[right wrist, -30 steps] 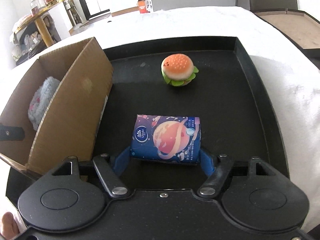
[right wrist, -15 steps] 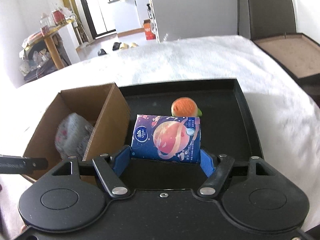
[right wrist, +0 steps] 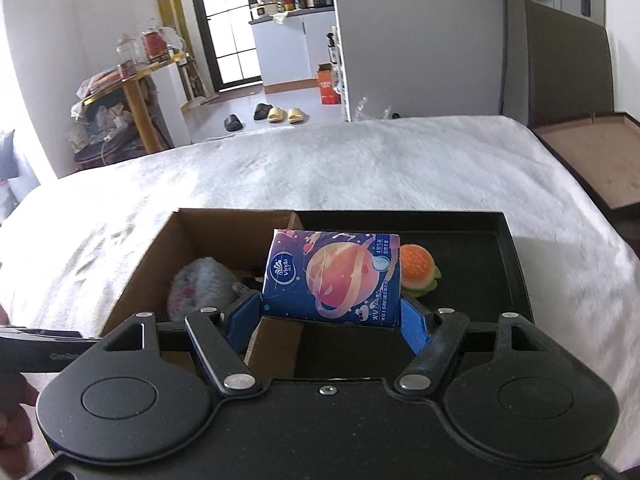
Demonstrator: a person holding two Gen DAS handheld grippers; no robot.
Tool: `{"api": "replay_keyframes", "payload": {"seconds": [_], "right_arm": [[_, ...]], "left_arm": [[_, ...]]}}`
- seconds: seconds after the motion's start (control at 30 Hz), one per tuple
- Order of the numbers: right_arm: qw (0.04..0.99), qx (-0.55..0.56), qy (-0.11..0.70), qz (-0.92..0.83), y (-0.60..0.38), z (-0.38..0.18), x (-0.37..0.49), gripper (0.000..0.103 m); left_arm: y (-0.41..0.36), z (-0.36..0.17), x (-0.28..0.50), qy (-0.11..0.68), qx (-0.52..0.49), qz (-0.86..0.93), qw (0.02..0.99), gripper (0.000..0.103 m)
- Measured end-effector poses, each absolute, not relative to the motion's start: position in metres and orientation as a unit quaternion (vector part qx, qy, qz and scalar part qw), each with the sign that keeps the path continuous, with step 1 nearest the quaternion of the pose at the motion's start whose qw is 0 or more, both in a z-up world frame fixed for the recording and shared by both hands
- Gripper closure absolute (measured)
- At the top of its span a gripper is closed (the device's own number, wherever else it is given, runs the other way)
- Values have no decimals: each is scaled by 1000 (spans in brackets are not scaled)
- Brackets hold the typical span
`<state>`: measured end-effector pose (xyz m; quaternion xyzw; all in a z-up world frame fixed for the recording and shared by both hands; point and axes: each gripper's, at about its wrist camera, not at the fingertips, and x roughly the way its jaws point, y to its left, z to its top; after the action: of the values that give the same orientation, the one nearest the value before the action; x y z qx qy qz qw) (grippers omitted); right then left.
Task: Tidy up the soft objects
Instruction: 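Carry the tissue pack with the right gripper into the box and release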
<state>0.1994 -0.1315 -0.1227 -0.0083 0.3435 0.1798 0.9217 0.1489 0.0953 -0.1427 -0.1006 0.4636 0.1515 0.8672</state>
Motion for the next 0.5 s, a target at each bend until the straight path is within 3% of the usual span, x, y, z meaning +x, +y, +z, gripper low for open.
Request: {"api": "replay_keyframes", "payload": {"seconds": [0.27,0.5], "right_arm": [[916,-21,339,215,-107,-113,190,32],[904,-31,352,241,-81,-115,186,32]], "left_arm": [[106,-148,143,458,-133,138,868,67],[115,-152,141,446,-170,124,870,83]]}}
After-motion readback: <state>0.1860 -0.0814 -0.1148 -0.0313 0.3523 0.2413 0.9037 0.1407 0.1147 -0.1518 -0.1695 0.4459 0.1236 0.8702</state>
